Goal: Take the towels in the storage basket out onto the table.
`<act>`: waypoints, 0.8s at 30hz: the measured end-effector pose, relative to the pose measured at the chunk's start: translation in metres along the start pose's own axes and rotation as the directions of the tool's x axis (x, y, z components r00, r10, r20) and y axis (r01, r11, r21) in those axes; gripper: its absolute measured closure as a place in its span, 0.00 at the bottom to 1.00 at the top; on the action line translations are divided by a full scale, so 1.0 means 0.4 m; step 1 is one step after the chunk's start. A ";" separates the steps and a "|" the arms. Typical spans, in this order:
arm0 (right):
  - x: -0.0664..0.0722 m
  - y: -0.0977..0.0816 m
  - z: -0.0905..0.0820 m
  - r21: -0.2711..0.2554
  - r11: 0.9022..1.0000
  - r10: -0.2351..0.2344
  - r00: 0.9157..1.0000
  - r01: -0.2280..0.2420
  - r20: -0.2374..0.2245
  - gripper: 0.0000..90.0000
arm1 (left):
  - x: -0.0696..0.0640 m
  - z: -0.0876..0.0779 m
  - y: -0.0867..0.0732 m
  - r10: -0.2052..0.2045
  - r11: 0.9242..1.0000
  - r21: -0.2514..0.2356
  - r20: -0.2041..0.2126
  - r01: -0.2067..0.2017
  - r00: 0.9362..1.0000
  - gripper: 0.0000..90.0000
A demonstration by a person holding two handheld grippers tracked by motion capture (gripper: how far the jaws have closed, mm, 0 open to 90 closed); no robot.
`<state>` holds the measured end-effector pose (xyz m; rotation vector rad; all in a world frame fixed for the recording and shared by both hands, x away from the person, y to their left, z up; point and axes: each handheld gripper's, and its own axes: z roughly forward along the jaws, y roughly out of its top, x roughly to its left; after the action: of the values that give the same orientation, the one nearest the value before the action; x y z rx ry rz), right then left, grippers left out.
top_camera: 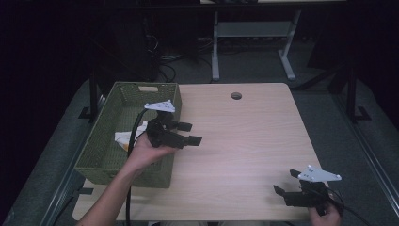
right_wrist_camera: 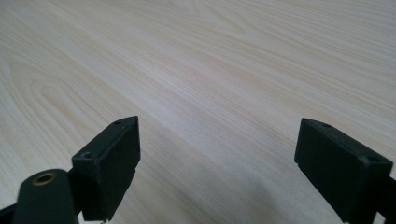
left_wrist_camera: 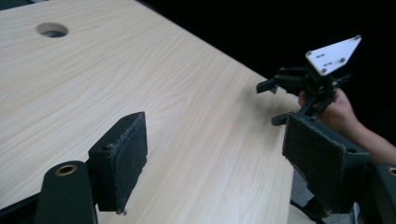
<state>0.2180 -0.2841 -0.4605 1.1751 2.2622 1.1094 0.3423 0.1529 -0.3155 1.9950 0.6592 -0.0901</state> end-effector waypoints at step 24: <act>0.006 0.003 0.008 0.006 1.000 -0.011 1.000 0.011 0.000 0.16 | 0.141 -0.143 -0.048 -0.114 0.992 0.034 -0.165 0.121 0.980 0.25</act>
<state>0.2192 -0.2800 -0.4615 1.1641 2.2707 1.0991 0.3689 0.2308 -0.3208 2.0193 0.8876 -0.0121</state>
